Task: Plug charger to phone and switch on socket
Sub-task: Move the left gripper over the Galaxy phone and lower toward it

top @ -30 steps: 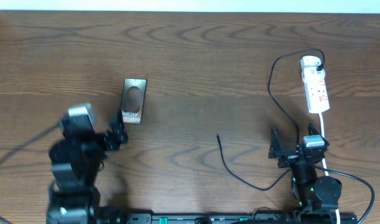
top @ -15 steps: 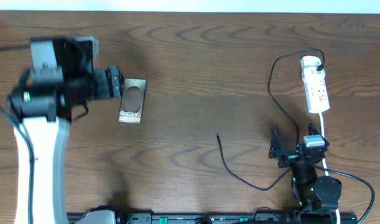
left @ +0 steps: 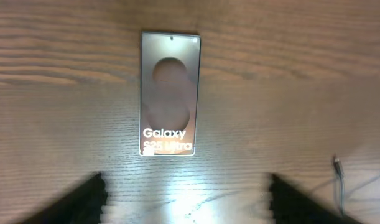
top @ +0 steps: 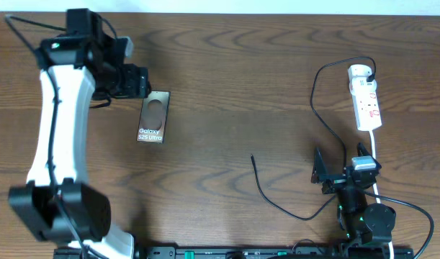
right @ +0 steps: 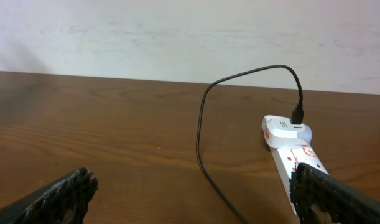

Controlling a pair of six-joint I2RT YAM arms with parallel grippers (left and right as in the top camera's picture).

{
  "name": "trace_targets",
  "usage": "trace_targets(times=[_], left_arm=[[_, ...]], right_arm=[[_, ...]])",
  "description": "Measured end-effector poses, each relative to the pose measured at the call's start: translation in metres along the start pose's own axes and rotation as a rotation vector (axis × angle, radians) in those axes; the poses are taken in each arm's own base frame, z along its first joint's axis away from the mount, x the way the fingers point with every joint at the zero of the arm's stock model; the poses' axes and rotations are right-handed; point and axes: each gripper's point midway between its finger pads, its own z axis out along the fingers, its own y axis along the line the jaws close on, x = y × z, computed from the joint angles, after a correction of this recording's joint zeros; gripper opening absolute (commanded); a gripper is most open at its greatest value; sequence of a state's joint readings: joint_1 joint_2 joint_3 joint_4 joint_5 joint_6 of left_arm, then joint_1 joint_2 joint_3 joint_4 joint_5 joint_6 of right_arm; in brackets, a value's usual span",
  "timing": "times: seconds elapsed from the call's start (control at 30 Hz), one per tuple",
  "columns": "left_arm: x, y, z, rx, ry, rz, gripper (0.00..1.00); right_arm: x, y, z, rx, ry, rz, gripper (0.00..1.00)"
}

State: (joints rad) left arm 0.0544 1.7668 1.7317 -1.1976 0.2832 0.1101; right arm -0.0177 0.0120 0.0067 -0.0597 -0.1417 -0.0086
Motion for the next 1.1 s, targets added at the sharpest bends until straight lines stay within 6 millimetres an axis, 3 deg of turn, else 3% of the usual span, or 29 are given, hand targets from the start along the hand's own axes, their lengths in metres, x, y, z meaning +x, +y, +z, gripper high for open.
trace_targets(times=[0.03, 0.07, 0.1, 0.47, 0.7, 0.87, 1.1], left_arm=[[0.001, 0.001, 0.008, 0.002, 0.021, -0.002, 0.36], [0.001, 0.001, 0.013, 0.002, 0.035, -0.003, 0.72], [0.001, 0.001, 0.017, 0.004, 0.046, -0.002, 0.98], [0.000, 0.005, 0.032, 0.003, 0.057, 0.001, 0.98], [0.017, 0.011, 0.066, -0.042, 0.099, 0.019, 0.98], [0.022, 0.005, 0.092, -0.093, 0.093, 0.079, 0.98], [0.025, -0.001, 0.115, -0.150, 0.072, 0.122, 0.98]], right_arm=[[0.000, 0.000, 0.000, 0.000, 0.000, 0.000, 0.99], [0.000, 0.000, 0.000, 0.000, 0.000, 0.000, 0.99], [0.000, 0.000, 0.000, 0.000, 0.000, 0.000, 0.99], [0.000, 0.000, 0.000, 0.000, 0.000, 0.000, 0.99], [0.000, 0.000, 0.000, 0.000, 0.000, 0.000, 0.99], [0.000, 0.000, 0.000, 0.000, 0.000, 0.000, 0.99], [0.000, 0.000, 0.000, 0.000, 0.000, 0.000, 0.99]])
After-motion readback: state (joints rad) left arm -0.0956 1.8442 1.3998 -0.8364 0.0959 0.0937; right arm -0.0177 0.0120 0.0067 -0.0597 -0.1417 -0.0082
